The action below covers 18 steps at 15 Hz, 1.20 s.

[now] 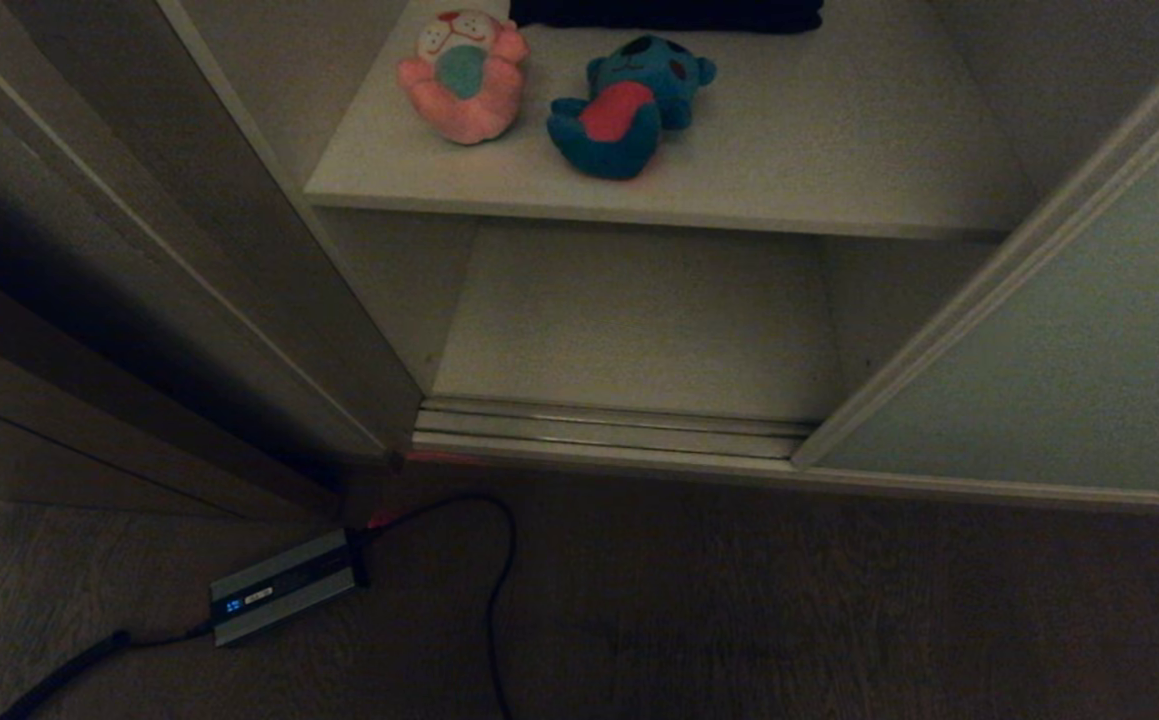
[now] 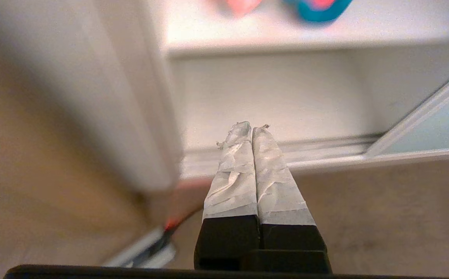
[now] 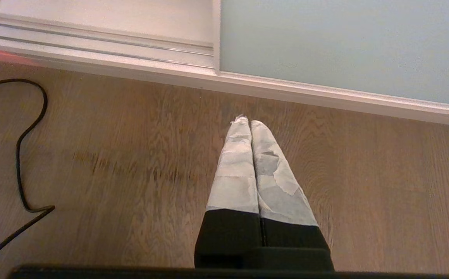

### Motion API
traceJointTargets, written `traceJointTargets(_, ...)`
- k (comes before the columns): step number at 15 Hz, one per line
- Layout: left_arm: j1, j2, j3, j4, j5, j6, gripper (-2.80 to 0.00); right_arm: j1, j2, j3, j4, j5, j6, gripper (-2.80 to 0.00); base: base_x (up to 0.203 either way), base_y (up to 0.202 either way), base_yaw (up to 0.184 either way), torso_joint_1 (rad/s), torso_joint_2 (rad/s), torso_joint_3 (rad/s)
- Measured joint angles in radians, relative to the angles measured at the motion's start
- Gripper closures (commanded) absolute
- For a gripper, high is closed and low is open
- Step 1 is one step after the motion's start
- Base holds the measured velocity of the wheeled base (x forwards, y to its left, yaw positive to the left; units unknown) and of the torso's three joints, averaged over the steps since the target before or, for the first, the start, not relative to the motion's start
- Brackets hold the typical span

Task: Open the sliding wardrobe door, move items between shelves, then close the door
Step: Open the door

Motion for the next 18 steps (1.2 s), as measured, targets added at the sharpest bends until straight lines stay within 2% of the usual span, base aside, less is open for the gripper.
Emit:
traceJointTargets(2, -0.011, 0.225, -0.231, 0.029, -0.067, 0.001, 0.00, 0.000, 0.000, 0.000, 0.000, 0.000, 0.000, 0.00, 0.000, 0.000, 0.000, 0.000, 0.00, 0.000)
traceJointTargets(5, -0.062, 0.524, -0.534, 0.120, -0.117, -0.002, 0.00, 0.000, 0.000, 0.000, 0.000, 0.000, 0.000, 0.00, 0.000, 0.000, 0.000, 0.000, 0.00, 0.000)
traceJointTargets(9, -0.171, 0.849, -0.831, 0.206, -0.131, -0.048, 0.00, 0.000, 0.000, 0.000, 0.000, 0.000, 0.000, 0.00, 0.000, 0.000, 0.000, 0.000, 0.00, 0.000)
traceJointTargets(11, -0.241, 0.983, -0.972, 0.219, -0.108, -0.071, 0.00, 0.000, 0.000, 0.000, 0.000, 0.000, 0.000, 0.00, 0.000, 0.000, 0.000, 0.000, 0.00, 0.000)
traceJointTargets(14, -0.330, 1.101, -1.031, 0.217, -0.023, -0.080, 0.00, 0.000, 0.000, 0.000, 0.000, 0.000, 0.000, 0.00, 0.000, 0.000, 0.000, 0.000, 0.00, 0.000)
traceJointTargets(16, -0.352, 1.134, -1.038, 0.230, -0.012, -0.092, 0.00, 0.000, 0.000, 0.000, 0.000, 0.000, 0.000, 0.00, 0.000, 0.000, 0.000, 0.000, 0.00, 0.000)
traceJointTargets(18, -0.383, 1.149, -1.040, 0.217, 0.009, -0.165, 0.00, 0.000, 0.000, 0.000, 0.000, 0.000, 0.000, 0.00, 0.000, 0.000, 0.000, 0.000, 0.00, 0.000)
